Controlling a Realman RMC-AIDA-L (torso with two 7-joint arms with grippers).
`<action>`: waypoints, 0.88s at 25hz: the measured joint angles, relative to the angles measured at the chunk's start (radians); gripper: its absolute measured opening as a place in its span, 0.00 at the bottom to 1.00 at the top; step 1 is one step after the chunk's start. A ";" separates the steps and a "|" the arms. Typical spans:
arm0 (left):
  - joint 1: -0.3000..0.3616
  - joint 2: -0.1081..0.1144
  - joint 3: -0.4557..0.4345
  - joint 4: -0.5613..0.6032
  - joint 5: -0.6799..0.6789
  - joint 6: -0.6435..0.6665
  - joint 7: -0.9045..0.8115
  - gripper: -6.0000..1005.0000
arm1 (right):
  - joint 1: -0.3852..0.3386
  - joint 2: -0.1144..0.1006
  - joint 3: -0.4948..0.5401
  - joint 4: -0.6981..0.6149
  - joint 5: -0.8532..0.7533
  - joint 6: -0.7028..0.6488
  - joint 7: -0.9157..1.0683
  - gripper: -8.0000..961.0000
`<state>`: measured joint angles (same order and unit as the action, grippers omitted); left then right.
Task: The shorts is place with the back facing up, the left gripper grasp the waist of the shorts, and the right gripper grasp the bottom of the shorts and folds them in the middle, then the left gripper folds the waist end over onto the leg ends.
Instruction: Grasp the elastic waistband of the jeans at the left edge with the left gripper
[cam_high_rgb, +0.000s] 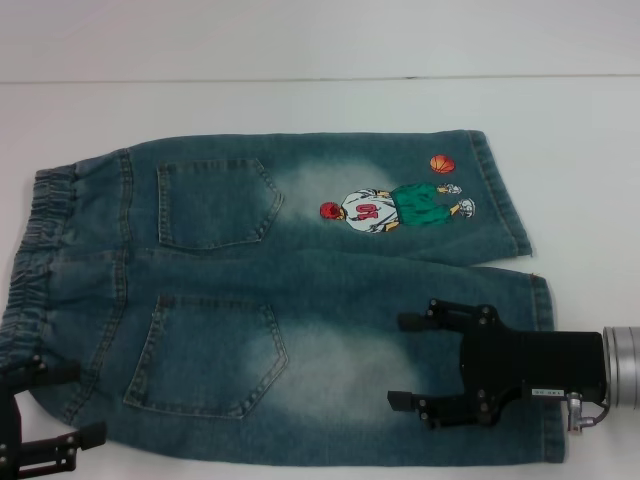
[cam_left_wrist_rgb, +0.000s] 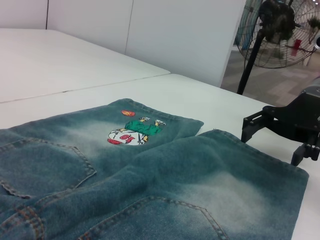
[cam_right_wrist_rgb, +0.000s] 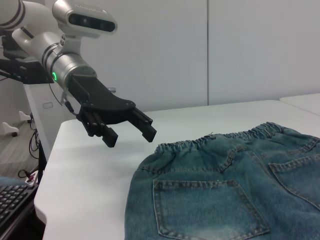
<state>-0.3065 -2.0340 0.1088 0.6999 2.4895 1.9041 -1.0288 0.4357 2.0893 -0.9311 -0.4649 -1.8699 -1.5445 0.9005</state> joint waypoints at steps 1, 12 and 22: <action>0.000 0.000 0.000 0.000 0.000 0.000 0.000 0.84 | 0.000 0.000 0.000 0.000 0.000 0.000 0.000 0.94; -0.004 0.000 0.000 0.000 0.000 0.000 -0.001 0.84 | -0.002 0.000 0.002 0.000 0.000 -0.002 0.001 0.94; -0.005 -0.006 -0.038 0.051 -0.024 -0.011 -0.055 0.84 | -0.001 -0.001 0.016 -0.006 0.008 -0.018 0.003 0.94</action>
<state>-0.3111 -2.0402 0.0703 0.7505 2.4652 1.8930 -1.0838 0.4345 2.0880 -0.9155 -0.4704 -1.8618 -1.5622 0.9033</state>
